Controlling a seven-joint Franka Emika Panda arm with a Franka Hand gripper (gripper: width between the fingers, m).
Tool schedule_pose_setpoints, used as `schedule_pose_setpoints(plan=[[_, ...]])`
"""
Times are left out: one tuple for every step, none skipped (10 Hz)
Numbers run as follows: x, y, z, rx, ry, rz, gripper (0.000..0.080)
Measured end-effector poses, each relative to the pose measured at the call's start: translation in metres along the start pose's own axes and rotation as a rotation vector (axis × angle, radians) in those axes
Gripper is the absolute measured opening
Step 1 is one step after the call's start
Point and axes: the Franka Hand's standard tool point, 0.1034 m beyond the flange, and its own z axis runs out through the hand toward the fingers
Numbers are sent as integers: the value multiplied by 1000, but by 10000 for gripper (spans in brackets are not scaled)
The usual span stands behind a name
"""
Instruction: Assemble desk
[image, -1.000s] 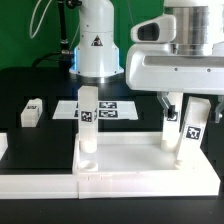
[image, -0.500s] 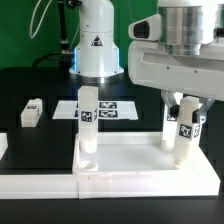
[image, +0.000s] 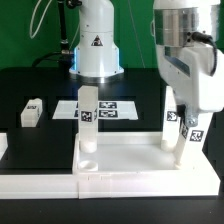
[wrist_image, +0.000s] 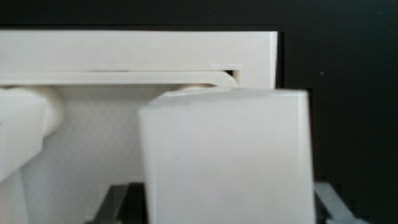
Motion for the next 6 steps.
schedule_pose_setpoints(plan=[[2, 1, 0, 25, 0, 94, 294], [3, 2, 2, 24, 3, 95, 294], [4, 2, 3, 23, 4, 53, 292], [2, 3, 2, 9, 13, -46, 292], [-6, 0, -3, -22, 19, -280, 509], [-13, -5, -3, -52, 16, -542, 605]])
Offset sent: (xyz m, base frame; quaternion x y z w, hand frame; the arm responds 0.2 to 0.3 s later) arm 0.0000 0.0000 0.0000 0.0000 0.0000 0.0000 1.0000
